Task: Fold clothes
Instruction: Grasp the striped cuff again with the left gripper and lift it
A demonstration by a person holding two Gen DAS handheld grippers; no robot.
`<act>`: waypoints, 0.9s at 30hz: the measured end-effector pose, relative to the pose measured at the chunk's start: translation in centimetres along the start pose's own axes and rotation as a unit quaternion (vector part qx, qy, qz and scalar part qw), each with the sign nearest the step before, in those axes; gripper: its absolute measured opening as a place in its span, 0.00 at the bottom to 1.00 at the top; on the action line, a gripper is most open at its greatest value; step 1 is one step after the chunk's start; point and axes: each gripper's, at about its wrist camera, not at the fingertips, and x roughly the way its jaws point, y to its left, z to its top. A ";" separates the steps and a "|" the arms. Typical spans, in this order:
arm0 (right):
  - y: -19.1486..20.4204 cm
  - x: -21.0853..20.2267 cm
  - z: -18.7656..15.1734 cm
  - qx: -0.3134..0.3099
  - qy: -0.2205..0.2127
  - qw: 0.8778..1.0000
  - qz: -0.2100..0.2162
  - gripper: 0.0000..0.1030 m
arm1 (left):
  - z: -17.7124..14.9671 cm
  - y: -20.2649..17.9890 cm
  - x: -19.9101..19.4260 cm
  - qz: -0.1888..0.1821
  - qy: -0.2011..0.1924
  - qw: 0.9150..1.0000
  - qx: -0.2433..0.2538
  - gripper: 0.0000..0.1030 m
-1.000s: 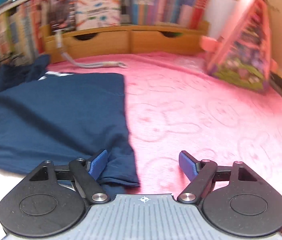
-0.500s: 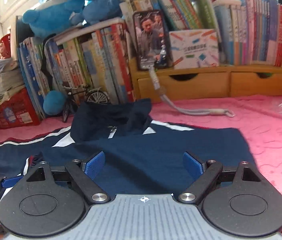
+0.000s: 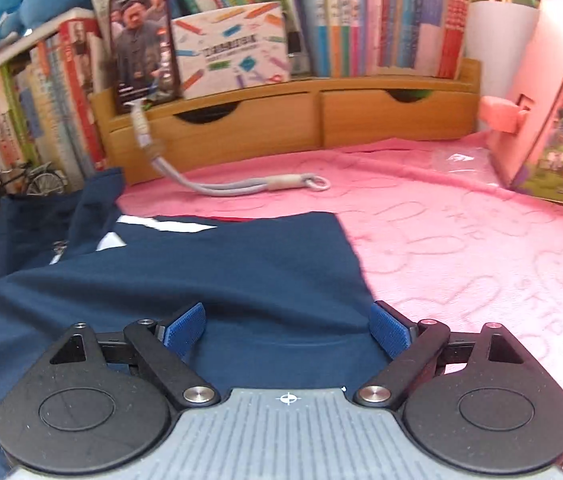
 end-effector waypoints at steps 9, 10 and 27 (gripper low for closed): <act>0.6 -0.2 0.1 -0.021 0.015 1.000 -0.013 1.00 | 0.1 0.0 0.0 -0.002 0.002 1.000 0.000 0.98; 0.6 -0.7 0.0 -0.019 0.013 1.000 -0.006 0.99 | 0.1 0.1 0.0 -0.003 0.002 1.000 0.000 0.98; 6.5 -12.3 -2.1 -0.147 -0.085 0.981 0.097 0.99 | -4.2 16.2 -9.8 0.079 -0.117 0.969 -0.205 1.00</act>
